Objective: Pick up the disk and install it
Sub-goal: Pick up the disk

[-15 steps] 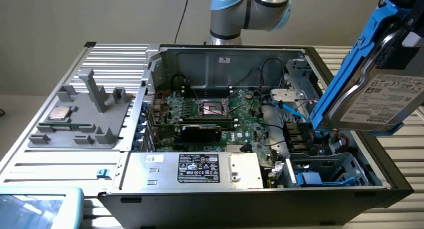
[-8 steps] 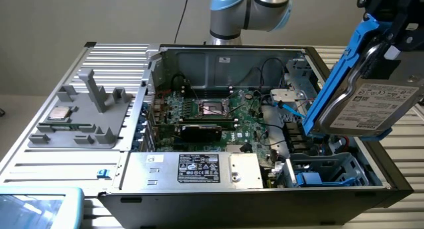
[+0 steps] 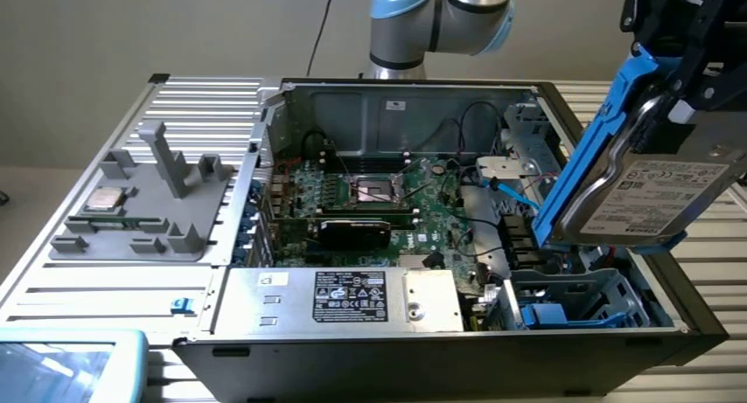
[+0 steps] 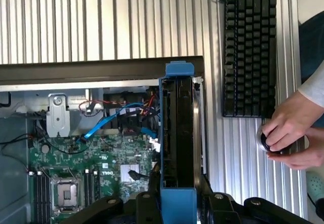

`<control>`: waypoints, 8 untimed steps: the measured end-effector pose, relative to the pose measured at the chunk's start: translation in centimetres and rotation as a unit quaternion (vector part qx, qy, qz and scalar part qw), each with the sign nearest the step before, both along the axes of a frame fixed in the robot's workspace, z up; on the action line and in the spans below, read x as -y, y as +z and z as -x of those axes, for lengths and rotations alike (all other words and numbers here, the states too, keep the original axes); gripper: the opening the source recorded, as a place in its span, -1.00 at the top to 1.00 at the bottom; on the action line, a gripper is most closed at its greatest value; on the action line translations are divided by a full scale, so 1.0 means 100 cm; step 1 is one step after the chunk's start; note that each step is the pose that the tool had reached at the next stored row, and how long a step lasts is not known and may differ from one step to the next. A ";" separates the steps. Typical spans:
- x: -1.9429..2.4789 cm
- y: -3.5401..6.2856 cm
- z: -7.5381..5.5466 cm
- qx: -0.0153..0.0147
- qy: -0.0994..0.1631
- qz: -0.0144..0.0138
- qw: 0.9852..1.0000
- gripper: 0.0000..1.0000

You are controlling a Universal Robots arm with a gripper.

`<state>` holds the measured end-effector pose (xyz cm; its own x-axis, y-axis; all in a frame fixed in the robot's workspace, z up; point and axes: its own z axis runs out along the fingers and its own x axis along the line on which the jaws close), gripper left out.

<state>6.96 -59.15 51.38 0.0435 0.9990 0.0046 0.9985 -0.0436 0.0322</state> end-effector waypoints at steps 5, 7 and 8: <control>-0.0019 -0.0080 0.000 0.001 0.031 0.001 1.000 0.25; -0.0020 -0.0110 0.000 0.001 0.042 0.001 0.999 0.25; -0.0021 -0.0122 0.000 0.001 0.045 0.001 0.999 0.25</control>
